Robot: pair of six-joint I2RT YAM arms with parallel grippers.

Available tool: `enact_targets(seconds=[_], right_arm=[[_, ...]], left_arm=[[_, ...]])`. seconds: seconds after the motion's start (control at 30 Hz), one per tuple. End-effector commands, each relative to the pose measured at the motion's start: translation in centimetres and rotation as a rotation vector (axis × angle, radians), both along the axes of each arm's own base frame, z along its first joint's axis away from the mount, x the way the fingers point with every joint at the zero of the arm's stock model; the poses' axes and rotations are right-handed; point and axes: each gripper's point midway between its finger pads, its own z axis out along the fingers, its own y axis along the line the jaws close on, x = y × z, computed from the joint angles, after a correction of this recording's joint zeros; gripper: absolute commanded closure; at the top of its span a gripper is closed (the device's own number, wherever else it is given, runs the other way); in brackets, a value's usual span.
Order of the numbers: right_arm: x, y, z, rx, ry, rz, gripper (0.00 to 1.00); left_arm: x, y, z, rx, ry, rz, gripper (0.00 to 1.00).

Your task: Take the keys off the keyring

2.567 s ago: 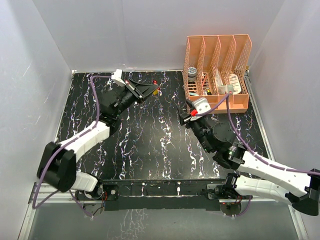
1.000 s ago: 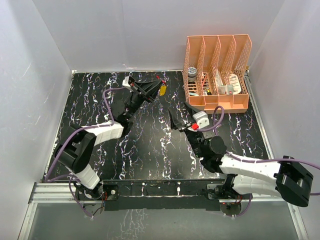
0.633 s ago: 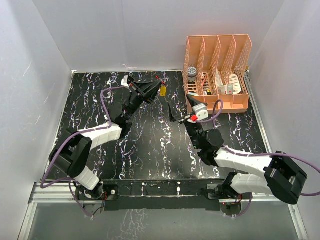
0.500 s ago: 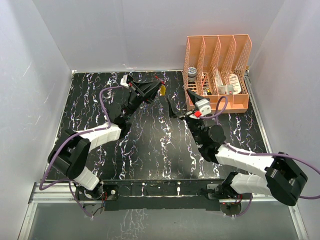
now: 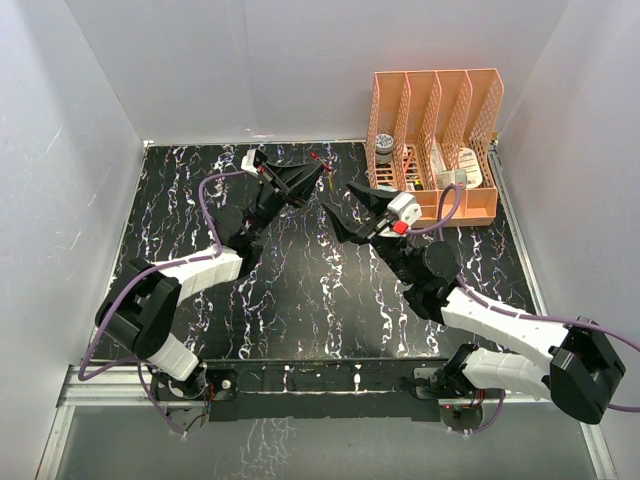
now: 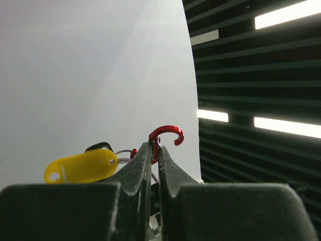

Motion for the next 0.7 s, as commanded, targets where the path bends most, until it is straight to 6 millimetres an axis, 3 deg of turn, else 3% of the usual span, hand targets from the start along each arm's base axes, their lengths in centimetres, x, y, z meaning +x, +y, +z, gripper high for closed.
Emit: enact_targets(seconds=[0.0,0.3,0.67], right_arm=[[0.1,0.4,2.1,0.016,-0.030,0.016,0.42],[1.8,0.5,1.5,0.009,-0.023,-0.054,0.44],[2.8,0.0,2.1,0.043,-0.028,-0.112,0.57]], left_arm=[[-5.2,2.7,6.0,-0.153,-0.256,-0.029,1.00],[-5.6,2.6,6.2,-0.153,-0.261,-0.038,1.00],[-6.1,2.3,6.4,-0.153,-0.269,-0.054,1.00]])
